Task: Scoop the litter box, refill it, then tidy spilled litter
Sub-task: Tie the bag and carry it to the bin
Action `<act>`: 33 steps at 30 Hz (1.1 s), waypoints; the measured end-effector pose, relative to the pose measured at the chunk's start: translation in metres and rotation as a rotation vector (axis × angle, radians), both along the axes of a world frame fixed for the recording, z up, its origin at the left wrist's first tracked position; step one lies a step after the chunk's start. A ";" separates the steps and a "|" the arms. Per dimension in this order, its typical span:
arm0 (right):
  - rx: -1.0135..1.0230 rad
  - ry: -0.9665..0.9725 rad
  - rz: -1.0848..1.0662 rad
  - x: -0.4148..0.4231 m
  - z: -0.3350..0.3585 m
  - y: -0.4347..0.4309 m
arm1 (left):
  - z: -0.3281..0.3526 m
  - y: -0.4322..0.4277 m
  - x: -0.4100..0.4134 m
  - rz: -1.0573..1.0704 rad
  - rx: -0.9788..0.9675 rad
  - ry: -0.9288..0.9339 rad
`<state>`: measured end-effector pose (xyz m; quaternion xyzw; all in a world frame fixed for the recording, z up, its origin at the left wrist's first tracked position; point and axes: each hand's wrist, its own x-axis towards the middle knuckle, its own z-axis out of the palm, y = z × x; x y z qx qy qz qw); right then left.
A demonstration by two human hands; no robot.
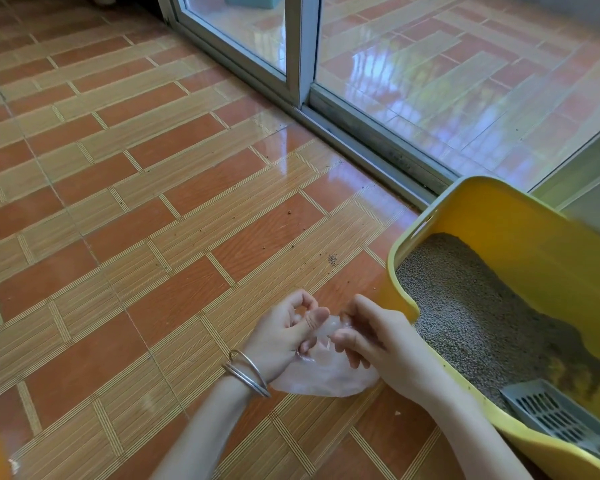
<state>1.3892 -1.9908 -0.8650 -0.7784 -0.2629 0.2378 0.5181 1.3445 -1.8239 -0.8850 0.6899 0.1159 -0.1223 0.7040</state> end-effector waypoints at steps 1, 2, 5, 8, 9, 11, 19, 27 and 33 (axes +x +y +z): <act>0.010 0.032 0.005 -0.001 0.001 0.000 | 0.001 -0.001 0.000 0.012 0.039 -0.017; 0.021 0.056 0.012 -0.002 0.001 -0.001 | 0.001 -0.002 0.001 0.035 0.071 -0.034; 0.068 0.154 -0.010 -0.003 -0.001 -0.002 | 0.003 -0.004 0.001 0.126 0.031 -0.056; 0.172 0.353 -0.106 -0.002 0.000 0.000 | 0.004 -0.002 0.000 0.119 -0.143 -0.048; 0.208 0.424 -0.131 -0.002 0.001 0.000 | 0.004 -0.001 -0.001 0.099 -0.186 -0.059; 0.258 0.522 -0.167 -0.001 0.002 0.000 | 0.006 0.001 -0.003 0.053 -0.201 -0.094; 0.182 0.491 -0.183 -0.001 -0.002 0.001 | 0.010 0.011 -0.012 -0.149 0.109 -0.191; 0.153 0.175 -0.276 0.000 -0.011 -0.001 | 0.013 0.020 -0.012 -0.043 0.012 -0.128; 0.188 -0.026 -0.321 -0.009 -0.013 0.008 | 0.009 0.012 -0.008 -0.101 0.086 -0.011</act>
